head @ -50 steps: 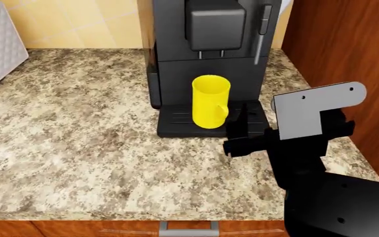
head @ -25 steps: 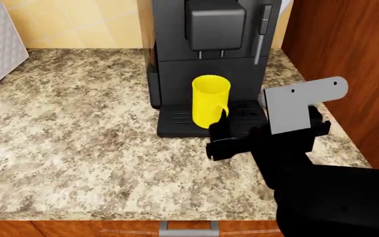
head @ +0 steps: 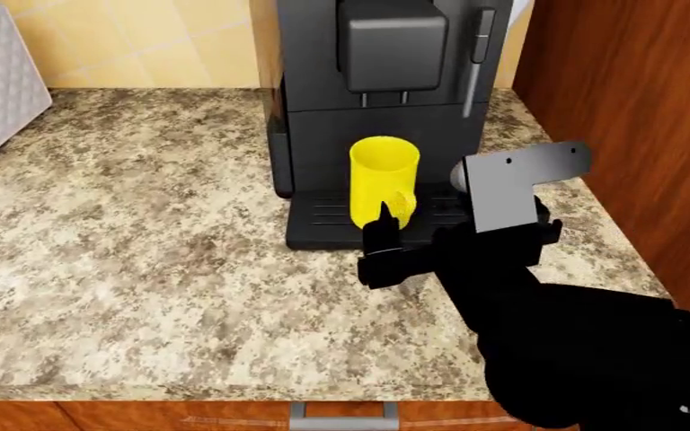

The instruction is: Pick the mug from under the coffee machine dispenser and place it on the counter.

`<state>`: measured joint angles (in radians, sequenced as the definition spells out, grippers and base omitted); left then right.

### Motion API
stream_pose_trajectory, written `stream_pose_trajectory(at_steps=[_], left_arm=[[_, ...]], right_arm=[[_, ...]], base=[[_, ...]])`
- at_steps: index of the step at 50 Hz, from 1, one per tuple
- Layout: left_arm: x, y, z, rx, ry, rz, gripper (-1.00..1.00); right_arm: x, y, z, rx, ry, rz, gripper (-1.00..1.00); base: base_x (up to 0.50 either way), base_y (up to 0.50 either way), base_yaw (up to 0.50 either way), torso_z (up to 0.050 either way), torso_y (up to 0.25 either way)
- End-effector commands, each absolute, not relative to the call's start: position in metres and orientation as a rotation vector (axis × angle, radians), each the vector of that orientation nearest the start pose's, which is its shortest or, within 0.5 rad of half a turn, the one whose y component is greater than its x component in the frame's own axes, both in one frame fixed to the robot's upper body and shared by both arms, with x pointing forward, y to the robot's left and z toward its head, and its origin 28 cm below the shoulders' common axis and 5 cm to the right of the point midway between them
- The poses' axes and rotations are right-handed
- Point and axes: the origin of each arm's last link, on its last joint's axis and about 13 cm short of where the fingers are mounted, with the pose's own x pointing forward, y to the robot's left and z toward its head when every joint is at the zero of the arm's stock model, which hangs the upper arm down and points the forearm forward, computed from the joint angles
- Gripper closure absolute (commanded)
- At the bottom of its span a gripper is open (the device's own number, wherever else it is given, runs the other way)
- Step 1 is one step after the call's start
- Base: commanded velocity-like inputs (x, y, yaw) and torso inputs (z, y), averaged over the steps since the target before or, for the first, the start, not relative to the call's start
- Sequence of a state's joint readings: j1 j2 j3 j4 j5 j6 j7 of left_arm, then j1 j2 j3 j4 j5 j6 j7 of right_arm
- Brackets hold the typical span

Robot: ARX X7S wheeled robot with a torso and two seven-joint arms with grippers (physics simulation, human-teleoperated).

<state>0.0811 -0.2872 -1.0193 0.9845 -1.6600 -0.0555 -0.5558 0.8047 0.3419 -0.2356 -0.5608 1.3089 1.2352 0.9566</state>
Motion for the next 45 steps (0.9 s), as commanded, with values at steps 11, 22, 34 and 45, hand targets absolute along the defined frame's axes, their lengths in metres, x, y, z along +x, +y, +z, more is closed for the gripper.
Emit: stream_pose_trajectory(at_steps=[11,22,34,45], left_arm=[[0.084,0.314,0.24,-0.965,-0.931,0.266,-1.0],[0.084,0.313,0.24,-0.966,-0.93,0.266,-1.0],[0.085,0.313,0.239,-0.965,-0.929,0.266,-1.0],[0.085,0.313,0.239,-0.965,-0.93,0.266,-1.0]], right_arm=[[0.244,-0.066,0.22,-0.017,0.151,0.204,-1.0],[0.252,-0.064,0.217,0.002,0.153,0.218,-1.0],[0.259,-0.065,0.209,0.026,0.169,0.223,-1.0],[0.261,-0.063,0.204,0.028,0.179,0.237,-1.0]], base=[[0.0,0.0,0.0,0.0,0.0],[0.0,0.0,0.0,0.0,0.0],[0.0,0.0,0.0,0.0,0.0],[0.0,0.0,0.0,0.0,0.0]])
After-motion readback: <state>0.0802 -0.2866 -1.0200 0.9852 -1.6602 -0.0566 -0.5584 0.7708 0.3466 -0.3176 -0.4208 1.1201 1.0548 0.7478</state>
